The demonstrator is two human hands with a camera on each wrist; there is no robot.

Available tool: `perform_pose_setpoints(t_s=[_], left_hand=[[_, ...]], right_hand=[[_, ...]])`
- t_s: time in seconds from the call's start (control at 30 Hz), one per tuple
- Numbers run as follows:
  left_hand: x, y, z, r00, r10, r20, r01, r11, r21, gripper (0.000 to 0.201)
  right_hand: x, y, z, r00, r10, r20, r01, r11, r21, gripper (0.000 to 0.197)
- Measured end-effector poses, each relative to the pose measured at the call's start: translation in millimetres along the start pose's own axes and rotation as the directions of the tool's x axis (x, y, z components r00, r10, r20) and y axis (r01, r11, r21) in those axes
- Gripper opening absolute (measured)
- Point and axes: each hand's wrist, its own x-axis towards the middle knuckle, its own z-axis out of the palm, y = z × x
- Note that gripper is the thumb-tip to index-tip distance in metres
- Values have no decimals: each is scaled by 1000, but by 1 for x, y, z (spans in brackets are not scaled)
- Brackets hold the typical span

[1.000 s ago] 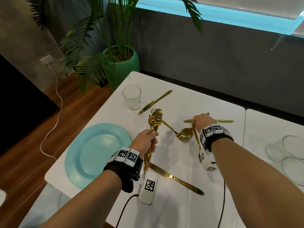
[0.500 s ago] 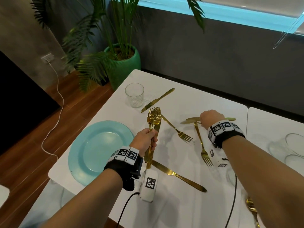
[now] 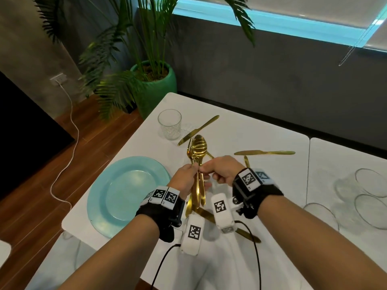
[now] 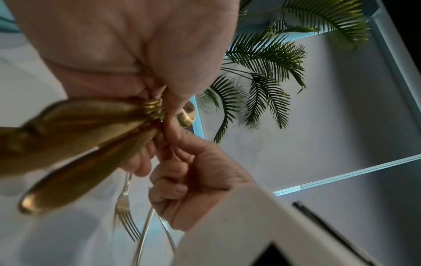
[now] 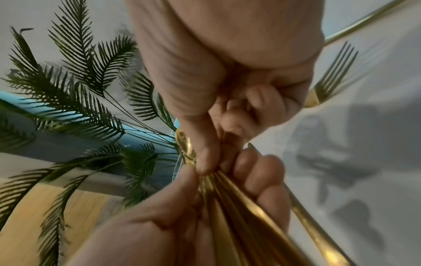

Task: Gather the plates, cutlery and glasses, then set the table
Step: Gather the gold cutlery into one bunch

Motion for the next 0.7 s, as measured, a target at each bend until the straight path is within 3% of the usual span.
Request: perform_pose_setpoints(t_s=[0.1,0.2,0.27,0.33,0.4,0.53,0.7], left_hand=[[-2,-4,-1,999,-7,-36,8,1000,11,27],[-4,-7,-6,998,-2,-57,5,998,57,25],[-3,-6,-12,998,16,-58,-8,991,130,23],[-3,-4,-17,998,18,-66,-6,984,176,24],[-4,-2,-23,998,16,-69,-3,983,181,23],[-2,-1,-32,995,42,-93,-21,977,213,20],[-2,-1,-38,990,84,-110,-53,966,254,15]], right_hand=[[4,2,9,999,-48,10,49,993,-107,16],[8,2,7,995,-92,-26,89,990,-105,28],[12,-2,-1,986,-146,-79,120,956,-266,30],[22,-6,-12,953,-224,-203,69,815,-575,28],[30,-6,-16,920,-267,-285,-20,697,-717,25],[37,-3,-7,935,-228,-271,-64,643,-763,19],[36,2,-3,923,-246,-296,-65,658,-750,16]])
